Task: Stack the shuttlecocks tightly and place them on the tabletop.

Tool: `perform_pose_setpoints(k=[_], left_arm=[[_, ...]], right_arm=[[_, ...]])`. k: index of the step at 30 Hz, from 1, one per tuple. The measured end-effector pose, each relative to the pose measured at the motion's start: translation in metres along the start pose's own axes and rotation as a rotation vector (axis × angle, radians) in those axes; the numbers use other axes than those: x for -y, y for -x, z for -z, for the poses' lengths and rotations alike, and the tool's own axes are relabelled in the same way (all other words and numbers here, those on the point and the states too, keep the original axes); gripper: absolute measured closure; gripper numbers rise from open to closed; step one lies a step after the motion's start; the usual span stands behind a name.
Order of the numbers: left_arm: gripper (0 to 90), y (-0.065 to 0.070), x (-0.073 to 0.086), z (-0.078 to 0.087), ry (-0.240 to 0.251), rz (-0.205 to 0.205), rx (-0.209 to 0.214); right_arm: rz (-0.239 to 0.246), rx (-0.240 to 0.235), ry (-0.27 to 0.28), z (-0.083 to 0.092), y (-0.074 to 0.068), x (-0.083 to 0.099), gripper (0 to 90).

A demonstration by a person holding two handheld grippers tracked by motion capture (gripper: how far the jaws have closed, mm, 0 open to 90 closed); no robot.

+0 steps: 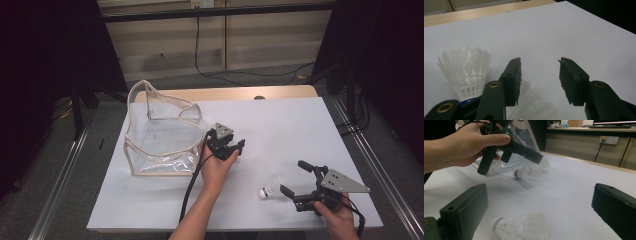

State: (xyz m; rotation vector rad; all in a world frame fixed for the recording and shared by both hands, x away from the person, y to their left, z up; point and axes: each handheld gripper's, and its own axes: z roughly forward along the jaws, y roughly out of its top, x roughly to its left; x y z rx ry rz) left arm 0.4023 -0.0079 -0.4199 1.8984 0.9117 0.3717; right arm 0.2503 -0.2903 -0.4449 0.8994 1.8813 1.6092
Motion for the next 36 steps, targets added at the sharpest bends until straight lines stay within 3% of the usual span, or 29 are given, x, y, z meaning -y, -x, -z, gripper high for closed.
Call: perform_pose_setpoints(k=[9, 27, 36], left_arm=[[42.1, 0.003, -0.002, 0.005, 0.015, -0.008, 0.032], [25.9, 0.017, -0.002, 0.024, 0.074, -0.035, 0.217], [17.7, 0.020, 0.004, 0.030, 0.067, -0.030, 0.290]], right_arm=[[0.000, -0.002, -0.006, 0.000, 0.000, 0.000, 0.3], [0.000, -0.001, -0.012, 0.000, -0.001, 0.000, 0.2], [0.002, 0.000, -0.012, 0.000, -0.001, 0.000, 0.2]])
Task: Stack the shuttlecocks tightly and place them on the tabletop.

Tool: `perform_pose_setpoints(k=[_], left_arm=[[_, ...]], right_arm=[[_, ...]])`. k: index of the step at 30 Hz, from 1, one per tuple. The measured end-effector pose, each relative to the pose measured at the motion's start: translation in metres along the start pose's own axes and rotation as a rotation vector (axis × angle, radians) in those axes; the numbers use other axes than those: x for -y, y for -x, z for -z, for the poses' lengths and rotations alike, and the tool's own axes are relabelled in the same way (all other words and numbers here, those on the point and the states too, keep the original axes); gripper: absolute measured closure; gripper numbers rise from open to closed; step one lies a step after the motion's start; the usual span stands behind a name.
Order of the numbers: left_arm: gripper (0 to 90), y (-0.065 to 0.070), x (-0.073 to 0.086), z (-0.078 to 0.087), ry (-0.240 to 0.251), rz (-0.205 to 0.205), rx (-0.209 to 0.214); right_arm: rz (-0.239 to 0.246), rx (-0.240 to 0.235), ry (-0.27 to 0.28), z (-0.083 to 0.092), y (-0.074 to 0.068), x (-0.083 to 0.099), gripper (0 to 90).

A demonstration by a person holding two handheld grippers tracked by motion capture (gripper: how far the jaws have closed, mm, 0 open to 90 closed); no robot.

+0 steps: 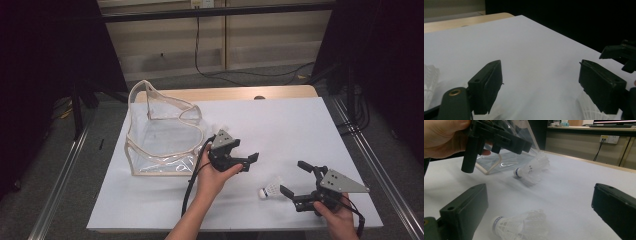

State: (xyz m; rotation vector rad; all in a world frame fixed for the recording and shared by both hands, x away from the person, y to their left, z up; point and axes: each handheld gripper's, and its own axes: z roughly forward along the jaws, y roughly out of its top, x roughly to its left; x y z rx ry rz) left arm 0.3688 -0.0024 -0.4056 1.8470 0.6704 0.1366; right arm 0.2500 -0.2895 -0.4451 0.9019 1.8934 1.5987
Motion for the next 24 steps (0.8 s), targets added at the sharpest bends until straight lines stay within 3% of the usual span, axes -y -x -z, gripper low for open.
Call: perform_pose_setpoints(k=[4, 7, 12, 17, 22, 24], left_arm=[[15.2, 0.005, -0.001, 0.003, 0.012, -0.018, 0.032], [12.0, 0.008, -0.001, 0.006, 0.011, 0.016, 0.068], [8.1, 0.013, 0.001, 0.010, -0.004, 0.006, 0.078], [6.7, 0.014, 0.006, 0.014, 0.036, 0.035, 0.105], [4.9, 0.015, 0.009, 0.020, 0.045, 0.004, 0.127], [4.7, 0.016, 0.010, 0.022, 0.052, 0.011, 0.129]], right_arm=[[0.000, 0.002, -0.001, 0.000, 0.000, 0.000, 0.2], [0.001, -0.001, -0.001, 0.000, 0.000, 0.000, 0.2], [0.003, -0.002, 0.002, 0.000, -0.001, 0.000, 0.2], [0.003, -0.002, 0.002, 0.000, -0.001, 0.000, 0.2], [0.004, -0.001, 0.002, 0.000, 0.000, 0.000, 0.2], [0.005, 0.002, 0.001, 0.000, 0.000, 0.000, 0.2]])
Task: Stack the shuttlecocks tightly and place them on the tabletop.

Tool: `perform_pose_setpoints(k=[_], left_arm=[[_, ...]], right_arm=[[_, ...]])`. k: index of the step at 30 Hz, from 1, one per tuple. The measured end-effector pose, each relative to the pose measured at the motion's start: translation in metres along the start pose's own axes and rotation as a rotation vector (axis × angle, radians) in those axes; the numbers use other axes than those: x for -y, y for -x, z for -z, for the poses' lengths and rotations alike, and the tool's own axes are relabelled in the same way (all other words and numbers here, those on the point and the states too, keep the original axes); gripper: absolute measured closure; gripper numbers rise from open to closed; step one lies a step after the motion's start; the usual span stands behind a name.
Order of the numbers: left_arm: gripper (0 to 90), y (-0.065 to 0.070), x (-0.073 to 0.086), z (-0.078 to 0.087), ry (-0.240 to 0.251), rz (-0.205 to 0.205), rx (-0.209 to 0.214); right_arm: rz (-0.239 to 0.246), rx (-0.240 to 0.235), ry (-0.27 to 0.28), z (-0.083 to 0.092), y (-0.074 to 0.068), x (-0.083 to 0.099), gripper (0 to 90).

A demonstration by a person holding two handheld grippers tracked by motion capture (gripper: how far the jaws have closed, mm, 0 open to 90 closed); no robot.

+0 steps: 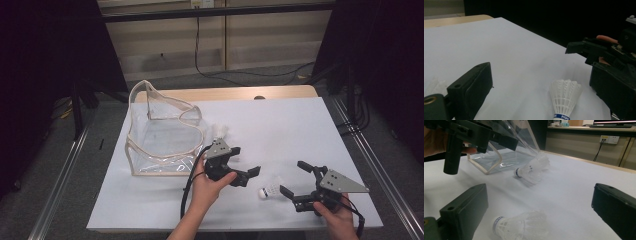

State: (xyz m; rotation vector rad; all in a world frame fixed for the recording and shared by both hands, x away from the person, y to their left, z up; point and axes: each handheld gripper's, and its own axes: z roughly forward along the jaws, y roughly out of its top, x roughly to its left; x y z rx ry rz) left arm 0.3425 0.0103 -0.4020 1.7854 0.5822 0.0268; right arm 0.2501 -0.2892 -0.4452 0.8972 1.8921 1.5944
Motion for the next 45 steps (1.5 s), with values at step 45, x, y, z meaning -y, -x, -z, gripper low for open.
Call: perform_pose_setpoints(k=[45], left_arm=[[5.1, -0.013, 0.032, 0.068, 0.080, -0.101, 0.030]], right_arm=[[0.001, -0.001, -0.015, -0.001, 0.000, 0.000, 0.0]])
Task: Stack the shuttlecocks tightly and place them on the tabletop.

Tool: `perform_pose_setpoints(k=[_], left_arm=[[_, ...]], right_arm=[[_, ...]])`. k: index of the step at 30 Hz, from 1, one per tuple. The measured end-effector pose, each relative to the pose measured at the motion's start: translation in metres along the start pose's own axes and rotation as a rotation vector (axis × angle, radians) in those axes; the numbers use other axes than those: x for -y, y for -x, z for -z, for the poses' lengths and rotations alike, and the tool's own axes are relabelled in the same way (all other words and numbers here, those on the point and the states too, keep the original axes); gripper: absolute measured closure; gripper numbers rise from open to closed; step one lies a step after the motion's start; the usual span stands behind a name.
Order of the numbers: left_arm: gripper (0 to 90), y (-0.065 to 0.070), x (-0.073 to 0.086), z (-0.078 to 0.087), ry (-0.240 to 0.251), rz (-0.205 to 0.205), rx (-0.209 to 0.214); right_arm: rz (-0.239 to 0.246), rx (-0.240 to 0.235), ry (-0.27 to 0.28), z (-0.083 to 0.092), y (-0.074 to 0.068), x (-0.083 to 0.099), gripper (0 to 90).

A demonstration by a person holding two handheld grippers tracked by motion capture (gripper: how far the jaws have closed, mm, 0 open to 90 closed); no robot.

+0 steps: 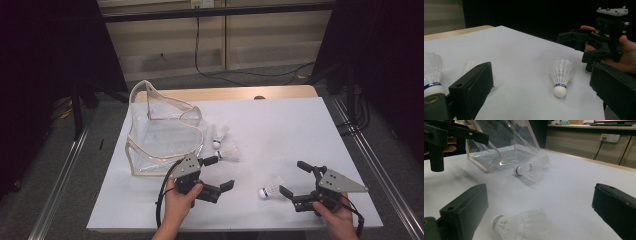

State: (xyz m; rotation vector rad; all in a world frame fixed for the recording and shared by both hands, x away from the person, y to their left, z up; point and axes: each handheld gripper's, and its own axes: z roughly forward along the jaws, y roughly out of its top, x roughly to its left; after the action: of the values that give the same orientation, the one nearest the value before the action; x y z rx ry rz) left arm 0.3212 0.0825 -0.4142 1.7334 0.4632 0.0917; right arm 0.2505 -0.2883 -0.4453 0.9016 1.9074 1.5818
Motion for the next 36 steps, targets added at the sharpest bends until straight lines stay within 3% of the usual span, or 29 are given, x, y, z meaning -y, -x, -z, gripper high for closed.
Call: perform_pose_setpoints(k=[36], left_arm=[[3.9, -0.016, 0.018, 0.053, 0.005, 0.009, -0.028]], right_arm=[[0.011, -0.006, 0.005, 0.000, -0.001, -0.001, 0.1]])
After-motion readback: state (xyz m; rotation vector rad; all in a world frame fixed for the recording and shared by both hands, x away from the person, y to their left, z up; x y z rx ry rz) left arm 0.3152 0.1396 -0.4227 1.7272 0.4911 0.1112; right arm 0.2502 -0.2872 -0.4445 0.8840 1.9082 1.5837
